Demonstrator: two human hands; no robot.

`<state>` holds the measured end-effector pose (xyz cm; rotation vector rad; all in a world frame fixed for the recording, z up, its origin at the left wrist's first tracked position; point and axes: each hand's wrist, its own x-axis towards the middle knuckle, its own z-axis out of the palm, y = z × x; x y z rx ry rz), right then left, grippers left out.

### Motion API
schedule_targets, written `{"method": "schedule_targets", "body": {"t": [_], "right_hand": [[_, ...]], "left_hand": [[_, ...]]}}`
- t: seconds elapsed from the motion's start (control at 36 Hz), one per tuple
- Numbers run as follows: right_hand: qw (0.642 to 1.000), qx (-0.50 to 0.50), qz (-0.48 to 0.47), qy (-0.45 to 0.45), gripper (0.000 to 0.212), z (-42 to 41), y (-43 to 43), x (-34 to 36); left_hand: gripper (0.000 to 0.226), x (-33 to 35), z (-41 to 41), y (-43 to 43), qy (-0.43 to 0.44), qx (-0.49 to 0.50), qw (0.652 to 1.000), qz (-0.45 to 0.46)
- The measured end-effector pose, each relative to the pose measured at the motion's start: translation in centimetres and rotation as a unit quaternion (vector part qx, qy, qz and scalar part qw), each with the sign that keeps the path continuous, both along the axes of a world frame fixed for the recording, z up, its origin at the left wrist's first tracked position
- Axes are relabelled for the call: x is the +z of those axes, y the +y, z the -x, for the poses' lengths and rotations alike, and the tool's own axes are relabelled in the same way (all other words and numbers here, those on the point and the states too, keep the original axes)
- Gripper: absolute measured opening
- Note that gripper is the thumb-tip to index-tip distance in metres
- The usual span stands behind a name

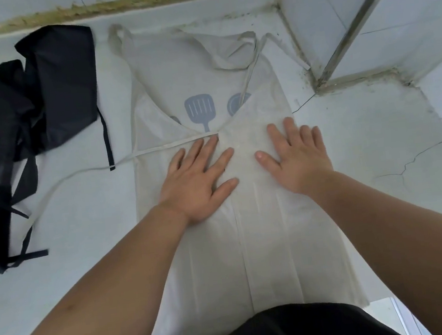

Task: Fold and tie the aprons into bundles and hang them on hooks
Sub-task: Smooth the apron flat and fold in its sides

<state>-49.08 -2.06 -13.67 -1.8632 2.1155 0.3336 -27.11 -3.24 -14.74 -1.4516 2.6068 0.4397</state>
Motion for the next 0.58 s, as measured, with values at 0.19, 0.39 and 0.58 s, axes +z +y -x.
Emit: {"method": "schedule_targets", "body": {"t": [0.19,0.39,0.58], "right_hand": [[1.000,-0.024,0.000,0.013,0.070,0.0,0.4,0.1],[0.992,0.012,0.095,-0.082,0.061,-4.3,-2.8,2.7],[0.993,0.049,0.054,-0.089,0.058,-4.8,-6.5,2.5]], "left_hand": [[0.064,-0.1,0.1,-0.5,0.000,0.122,0.993,0.001],[0.062,1.1,-0.9,-4.2,0.066,0.121,0.990,0.025],[0.027,1.4,-0.5,-6.2,0.155,0.168,0.973,-0.016]]}}
